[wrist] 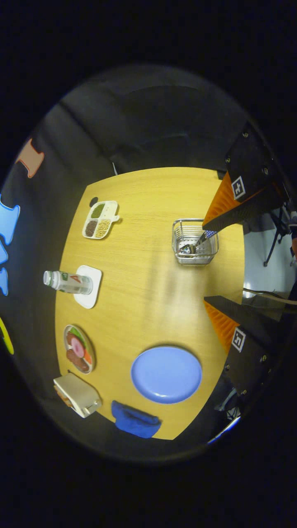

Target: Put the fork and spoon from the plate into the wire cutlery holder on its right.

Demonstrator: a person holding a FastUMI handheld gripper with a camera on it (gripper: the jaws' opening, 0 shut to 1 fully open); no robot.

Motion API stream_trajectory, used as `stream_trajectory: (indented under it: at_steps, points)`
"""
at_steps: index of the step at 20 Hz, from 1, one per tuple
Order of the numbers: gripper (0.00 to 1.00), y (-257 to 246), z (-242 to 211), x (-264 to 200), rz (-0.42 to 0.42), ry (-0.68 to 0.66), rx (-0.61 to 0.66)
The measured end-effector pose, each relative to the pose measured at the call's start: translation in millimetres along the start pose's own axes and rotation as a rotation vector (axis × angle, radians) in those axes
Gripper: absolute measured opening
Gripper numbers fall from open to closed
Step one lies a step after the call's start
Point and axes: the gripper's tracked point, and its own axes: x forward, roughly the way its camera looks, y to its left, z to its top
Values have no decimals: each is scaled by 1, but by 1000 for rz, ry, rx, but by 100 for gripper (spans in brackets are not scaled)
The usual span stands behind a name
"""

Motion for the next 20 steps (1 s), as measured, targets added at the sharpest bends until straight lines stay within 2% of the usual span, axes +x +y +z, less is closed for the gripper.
stream_trajectory:
  at_steps: [7,11,12,14,16,20]
  points:
    - [97,51,45,-26,61,-277,36]
    - [97,62,84,-53,18,-537,68]
    - [96,67,90,-60,29,-587,75]
    - [96,76,95,-71,37,-643,68]
    - [97,77,96,-85,3,-683,60]
    - [96,86,127,-119,5,-935,171]
